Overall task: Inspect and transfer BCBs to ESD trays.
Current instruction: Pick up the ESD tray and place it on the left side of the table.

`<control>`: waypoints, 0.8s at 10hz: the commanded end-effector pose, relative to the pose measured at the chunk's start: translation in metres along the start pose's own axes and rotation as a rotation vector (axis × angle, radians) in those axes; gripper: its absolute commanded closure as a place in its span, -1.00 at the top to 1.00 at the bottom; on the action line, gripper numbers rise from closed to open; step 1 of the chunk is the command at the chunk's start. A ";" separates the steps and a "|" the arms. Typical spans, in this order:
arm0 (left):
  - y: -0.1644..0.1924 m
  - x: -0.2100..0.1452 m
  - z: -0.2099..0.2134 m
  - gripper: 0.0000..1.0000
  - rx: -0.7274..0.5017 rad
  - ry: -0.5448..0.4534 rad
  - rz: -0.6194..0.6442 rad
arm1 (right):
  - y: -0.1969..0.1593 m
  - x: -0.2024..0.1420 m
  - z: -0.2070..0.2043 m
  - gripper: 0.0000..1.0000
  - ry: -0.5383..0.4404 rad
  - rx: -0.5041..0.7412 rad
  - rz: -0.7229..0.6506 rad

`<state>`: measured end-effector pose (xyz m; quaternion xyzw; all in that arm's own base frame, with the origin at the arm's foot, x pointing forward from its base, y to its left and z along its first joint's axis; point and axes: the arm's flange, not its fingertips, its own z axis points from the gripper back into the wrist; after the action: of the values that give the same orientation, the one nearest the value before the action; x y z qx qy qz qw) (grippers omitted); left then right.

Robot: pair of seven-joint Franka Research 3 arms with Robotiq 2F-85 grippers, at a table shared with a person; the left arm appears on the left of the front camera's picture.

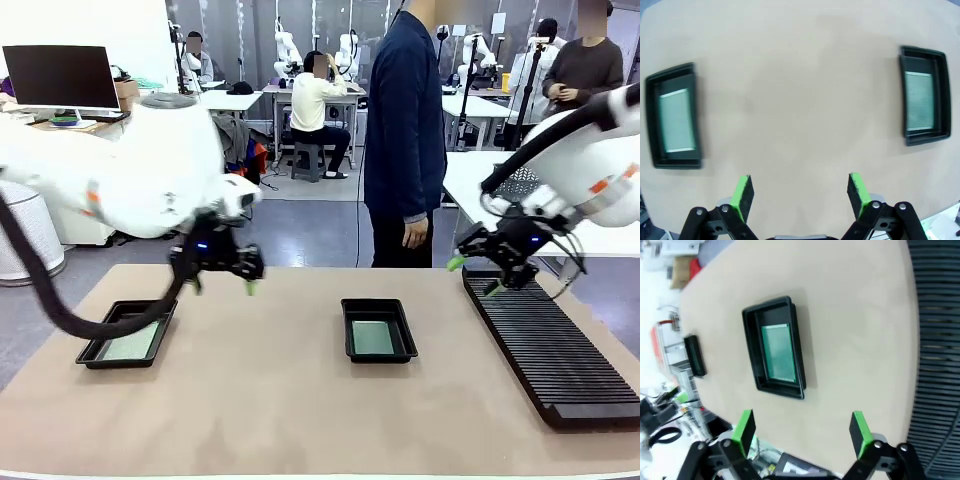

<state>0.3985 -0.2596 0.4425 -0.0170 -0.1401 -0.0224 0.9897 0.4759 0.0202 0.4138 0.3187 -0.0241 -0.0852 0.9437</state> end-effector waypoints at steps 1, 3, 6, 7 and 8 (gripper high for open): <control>-0.059 0.025 -0.025 1.00 0.020 -0.035 0.014 | -0.033 0.018 0.014 1.00 0.050 0.071 -0.016; -0.122 0.037 -0.046 1.00 0.034 -0.035 0.007 | -0.065 0.033 0.028 1.00 0.079 0.099 -0.002; -0.176 0.055 -0.079 1.00 0.065 -0.041 0.003 | -0.075 0.025 0.033 1.00 0.072 0.084 -0.019; -0.188 0.061 -0.091 1.00 0.074 -0.036 0.005 | -0.075 0.025 0.033 1.00 0.072 0.084 -0.019; -0.196 0.065 -0.102 1.00 0.083 -0.034 0.017 | -0.075 0.025 0.033 1.00 0.072 0.084 -0.019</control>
<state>0.4688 -0.4464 0.3683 0.0111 -0.1523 -0.0229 0.9880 0.4920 -0.0684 0.3929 0.3663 0.0145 -0.0700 0.9277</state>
